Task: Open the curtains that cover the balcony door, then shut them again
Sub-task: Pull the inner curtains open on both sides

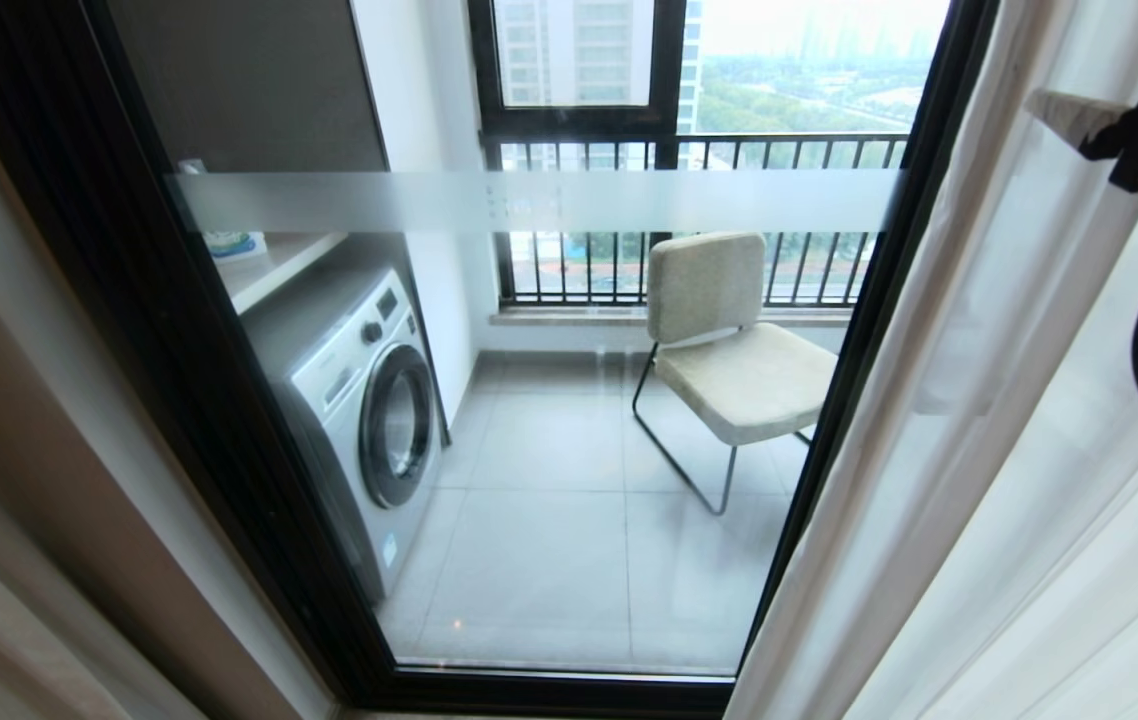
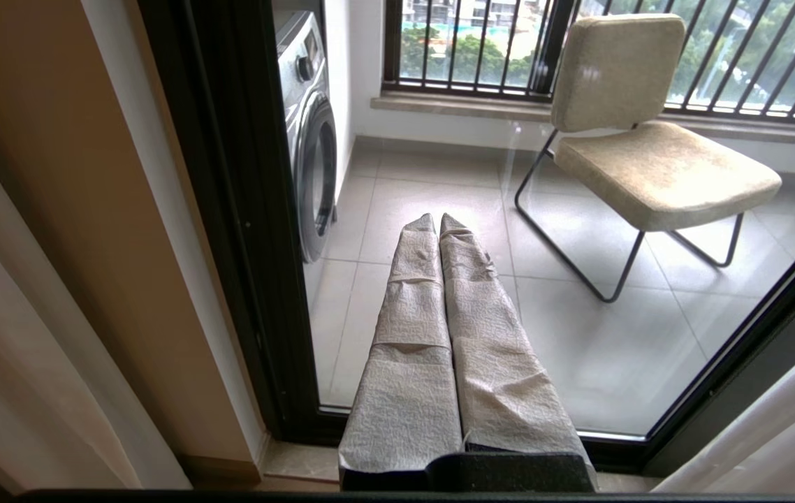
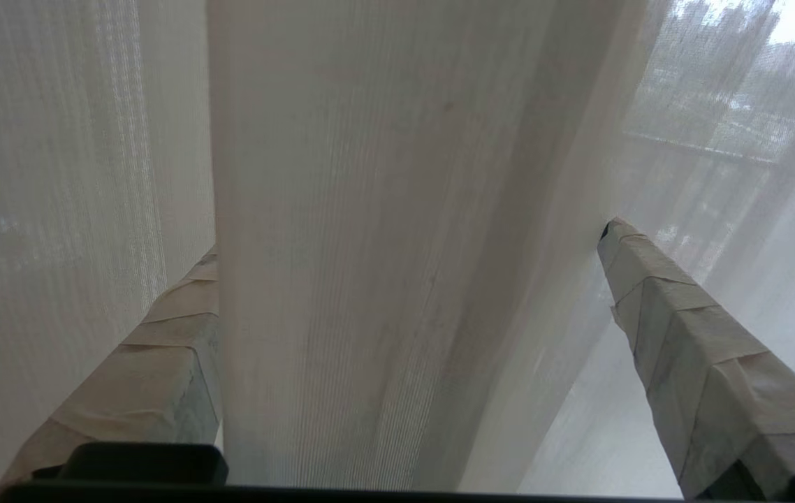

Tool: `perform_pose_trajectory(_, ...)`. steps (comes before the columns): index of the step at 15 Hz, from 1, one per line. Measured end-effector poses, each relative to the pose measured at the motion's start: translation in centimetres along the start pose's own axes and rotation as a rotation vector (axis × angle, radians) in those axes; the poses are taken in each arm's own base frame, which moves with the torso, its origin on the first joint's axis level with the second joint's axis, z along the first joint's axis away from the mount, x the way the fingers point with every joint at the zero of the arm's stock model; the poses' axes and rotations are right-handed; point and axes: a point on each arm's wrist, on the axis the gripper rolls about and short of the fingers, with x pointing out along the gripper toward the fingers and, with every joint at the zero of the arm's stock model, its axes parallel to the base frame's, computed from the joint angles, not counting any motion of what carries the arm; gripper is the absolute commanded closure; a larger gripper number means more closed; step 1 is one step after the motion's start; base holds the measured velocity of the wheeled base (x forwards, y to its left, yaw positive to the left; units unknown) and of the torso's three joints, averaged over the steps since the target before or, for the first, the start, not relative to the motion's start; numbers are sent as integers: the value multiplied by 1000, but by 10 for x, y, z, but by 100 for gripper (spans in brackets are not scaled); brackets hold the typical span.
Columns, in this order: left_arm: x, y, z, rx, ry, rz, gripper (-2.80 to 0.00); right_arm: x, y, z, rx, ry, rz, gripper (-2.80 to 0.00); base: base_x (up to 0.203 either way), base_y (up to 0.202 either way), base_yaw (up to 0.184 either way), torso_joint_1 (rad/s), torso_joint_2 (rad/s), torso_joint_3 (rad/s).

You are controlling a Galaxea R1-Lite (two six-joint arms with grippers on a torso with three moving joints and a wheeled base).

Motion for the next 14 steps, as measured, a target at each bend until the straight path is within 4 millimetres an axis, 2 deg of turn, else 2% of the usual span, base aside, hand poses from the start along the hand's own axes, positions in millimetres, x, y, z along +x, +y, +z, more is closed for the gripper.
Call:
perform_pose_trajectory(3, 0, 0, 0, 0, 0, 0, 0, 9, 3, 13, 4, -46, 15, -280, 0, 0, 0, 0, 0, 0)
perform_pose_trajectory(6, 0, 0, 0, 0, 0, 0, 0, 19, 5, 9, 12, -43, 21, -280, 0, 0, 0, 0, 0, 0)
perform_pose_trajectory(7, 0, 0, 0, 0, 0, 0, 0, 20, 6, 5, 16, -30, 24, 0, 0, 0, 0, 0, 0, 0)
perform_pose_trajectory(10, 0, 0, 0, 0, 0, 0, 0, 25, 4, 11, 23, -84, 16, 0, 0, 0, 0, 0, 0, 0)
perform_pose_trajectory(14, 0, 0, 0, 0, 0, 0, 0, 29, 5, 8, 24, -78, 18, 0, 0, 0, 0, 0, 0, 0)
